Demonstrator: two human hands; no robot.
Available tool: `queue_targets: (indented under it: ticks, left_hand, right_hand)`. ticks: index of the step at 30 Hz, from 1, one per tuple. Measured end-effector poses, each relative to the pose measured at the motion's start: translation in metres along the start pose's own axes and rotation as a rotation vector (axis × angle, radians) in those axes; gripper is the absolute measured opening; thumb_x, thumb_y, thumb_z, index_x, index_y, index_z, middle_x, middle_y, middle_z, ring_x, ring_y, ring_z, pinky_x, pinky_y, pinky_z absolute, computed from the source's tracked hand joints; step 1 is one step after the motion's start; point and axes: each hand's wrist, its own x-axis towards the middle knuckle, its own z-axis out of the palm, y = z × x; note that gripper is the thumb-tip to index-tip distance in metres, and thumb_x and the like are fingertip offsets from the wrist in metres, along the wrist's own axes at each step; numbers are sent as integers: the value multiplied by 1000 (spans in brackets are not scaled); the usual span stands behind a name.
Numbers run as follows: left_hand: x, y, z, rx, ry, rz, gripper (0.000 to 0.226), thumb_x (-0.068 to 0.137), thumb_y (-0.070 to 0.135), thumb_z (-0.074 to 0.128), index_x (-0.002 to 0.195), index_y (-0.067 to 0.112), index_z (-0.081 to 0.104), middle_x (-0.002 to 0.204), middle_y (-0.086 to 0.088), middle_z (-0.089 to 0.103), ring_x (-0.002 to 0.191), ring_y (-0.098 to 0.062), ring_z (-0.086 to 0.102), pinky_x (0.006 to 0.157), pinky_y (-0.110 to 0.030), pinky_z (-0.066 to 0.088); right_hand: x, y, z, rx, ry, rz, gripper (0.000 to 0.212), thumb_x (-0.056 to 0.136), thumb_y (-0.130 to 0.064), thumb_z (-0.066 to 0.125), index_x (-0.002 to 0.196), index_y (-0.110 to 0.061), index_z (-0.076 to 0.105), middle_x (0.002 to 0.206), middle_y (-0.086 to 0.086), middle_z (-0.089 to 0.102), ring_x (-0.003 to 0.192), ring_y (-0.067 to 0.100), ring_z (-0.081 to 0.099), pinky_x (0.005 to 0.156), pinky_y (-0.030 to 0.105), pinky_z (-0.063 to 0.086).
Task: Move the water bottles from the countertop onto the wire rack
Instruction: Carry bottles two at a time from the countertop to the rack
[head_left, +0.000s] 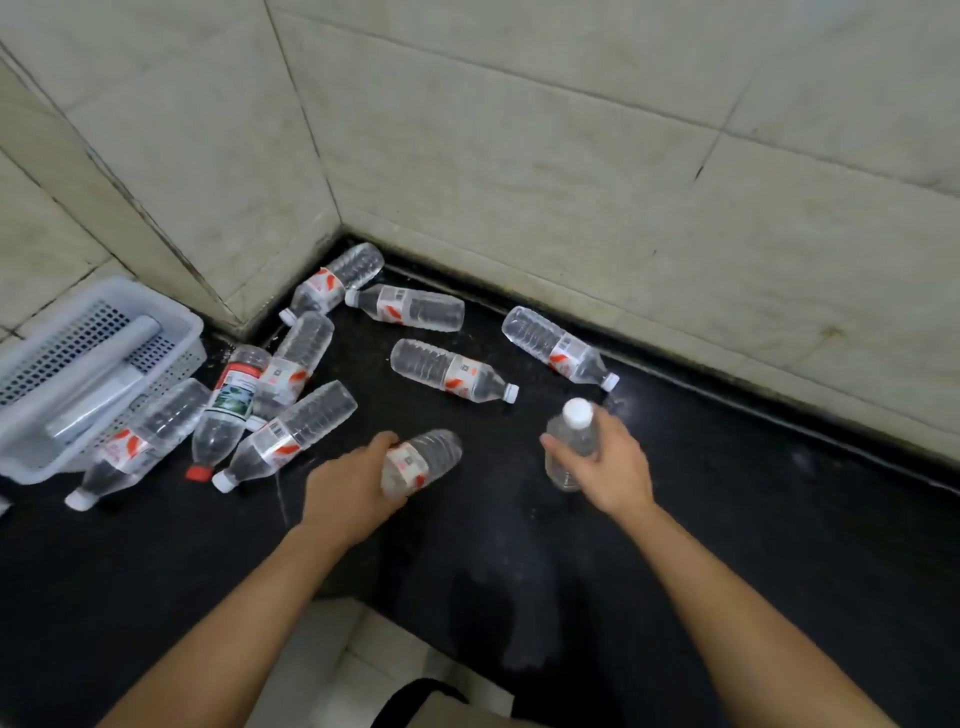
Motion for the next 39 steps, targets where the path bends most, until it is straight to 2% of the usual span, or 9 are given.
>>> queue_targets:
  ticks: [4,11,16,20,23,26,30,33,39]
  left_hand:
    - [1,63,-19,0,-87,152,58,71,58,77,117,33,53,112,6,60,96,-22,65,77,-34,49]
    - [-11,154,-10,-19,-138,360,64,73,41,81,131,33,56,125,7,55,107,-21,62,93,-36,50]
    - [-24,179,20,-547,-137,274,57,68,31,89,115,36,57,110,15,67,104,-8,64,89,-35,55]
    - [-31,196,46,-812,-18,181,34,89,39,71,120,32,59,110,14,69,105,-2,64,86,-23,51]
    - [-28,208,38,-800,63,150,23,93,43,64,111,28,61,98,10,70,92,-1,64,77,-26,49]
    - [-19,225,10,-790,38,245,10,94,40,64,94,30,60,85,11,67,77,7,63,69,-21,46]
    - [-10,257,-36,-944,14,385,27,94,44,63,95,18,67,86,-3,72,81,-1,67,71,-28,57]
    - [-22,295,-63,-1065,-40,507,15,96,29,63,90,17,69,81,3,71,73,5,65,64,-13,50]
    - [-78,367,-72,-1108,-383,834,23,84,42,67,88,20,73,80,8,75,76,-2,69,68,-21,55]
  right_hand:
    - [-9,19,-39,203,62,161,50,76,-63,75,107,-27,64,106,-1,72,103,24,68,83,33,51]
    - [-50,61,-51,-74,44,75,56,70,-65,77,108,-28,58,97,-7,49,94,17,59,77,35,49]
    - [-73,90,-47,183,-35,29,68,68,-59,85,115,-27,48,113,-11,49,107,10,52,86,24,42]
    - [-70,89,-58,411,-103,129,56,78,-60,77,112,-29,45,103,-11,63,90,1,60,75,23,51]
    - [-72,94,-74,369,-18,149,49,84,-76,53,106,-32,49,97,-7,66,89,12,64,81,39,56]
    - [-79,93,-107,369,74,155,69,73,-92,30,105,-35,54,94,-11,66,92,16,64,81,38,52]
    - [-88,83,-156,302,198,185,100,62,-103,7,98,-25,59,98,2,69,97,26,63,89,43,50]
    - [-105,74,-192,245,333,238,82,76,-94,11,80,-25,55,94,5,69,95,30,63,87,45,50]
    - [-172,67,-229,322,636,350,68,85,-86,31,60,-23,42,63,-7,55,66,16,54,67,38,42]
